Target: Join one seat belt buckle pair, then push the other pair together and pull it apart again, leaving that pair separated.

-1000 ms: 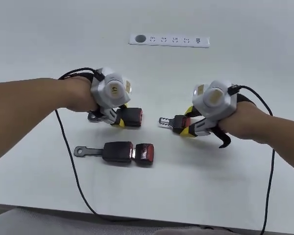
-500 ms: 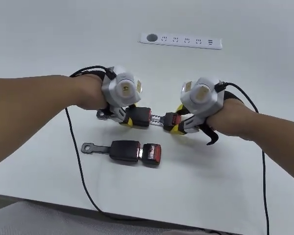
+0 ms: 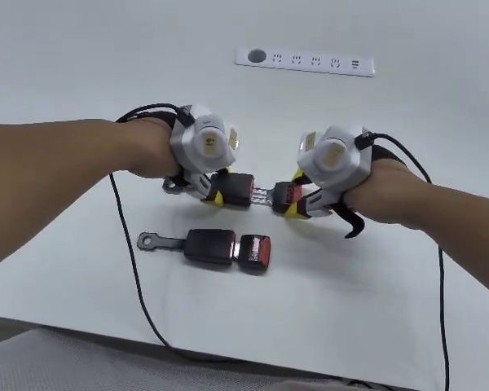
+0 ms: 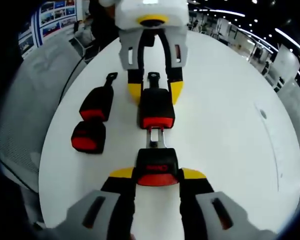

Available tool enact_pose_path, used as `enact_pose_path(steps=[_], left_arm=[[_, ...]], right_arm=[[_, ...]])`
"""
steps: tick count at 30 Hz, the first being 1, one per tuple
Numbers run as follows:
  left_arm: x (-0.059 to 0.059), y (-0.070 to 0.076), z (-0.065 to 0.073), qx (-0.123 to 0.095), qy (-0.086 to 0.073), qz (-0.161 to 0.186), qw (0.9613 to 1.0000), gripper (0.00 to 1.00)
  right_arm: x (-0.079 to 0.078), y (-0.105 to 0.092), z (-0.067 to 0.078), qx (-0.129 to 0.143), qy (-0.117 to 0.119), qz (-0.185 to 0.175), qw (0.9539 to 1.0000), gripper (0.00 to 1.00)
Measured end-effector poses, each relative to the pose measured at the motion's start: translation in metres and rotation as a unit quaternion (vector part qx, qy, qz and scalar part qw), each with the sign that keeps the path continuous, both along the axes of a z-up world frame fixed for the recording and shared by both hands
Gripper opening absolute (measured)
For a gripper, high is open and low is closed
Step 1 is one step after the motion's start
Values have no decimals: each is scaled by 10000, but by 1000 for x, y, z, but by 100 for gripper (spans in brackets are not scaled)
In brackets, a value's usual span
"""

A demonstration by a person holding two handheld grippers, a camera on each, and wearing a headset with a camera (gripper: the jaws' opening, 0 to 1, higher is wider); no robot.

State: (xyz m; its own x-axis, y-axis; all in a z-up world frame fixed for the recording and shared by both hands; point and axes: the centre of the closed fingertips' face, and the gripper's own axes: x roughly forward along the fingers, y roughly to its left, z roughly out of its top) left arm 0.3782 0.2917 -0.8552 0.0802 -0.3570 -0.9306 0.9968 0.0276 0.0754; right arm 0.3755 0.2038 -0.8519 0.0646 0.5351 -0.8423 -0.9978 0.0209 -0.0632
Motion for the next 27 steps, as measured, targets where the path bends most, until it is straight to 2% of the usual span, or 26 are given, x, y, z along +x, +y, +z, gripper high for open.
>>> enact_pose_path(steps=[14,27], left_arm=[[1,0,0,-117,-61,19,9999,31],[1,0,0,-340,-44,9,9994,31]], right_arm=[[2,14,0,241,113,-31,9996,33],[3,18,-1,264,196,-6,9995,32]])
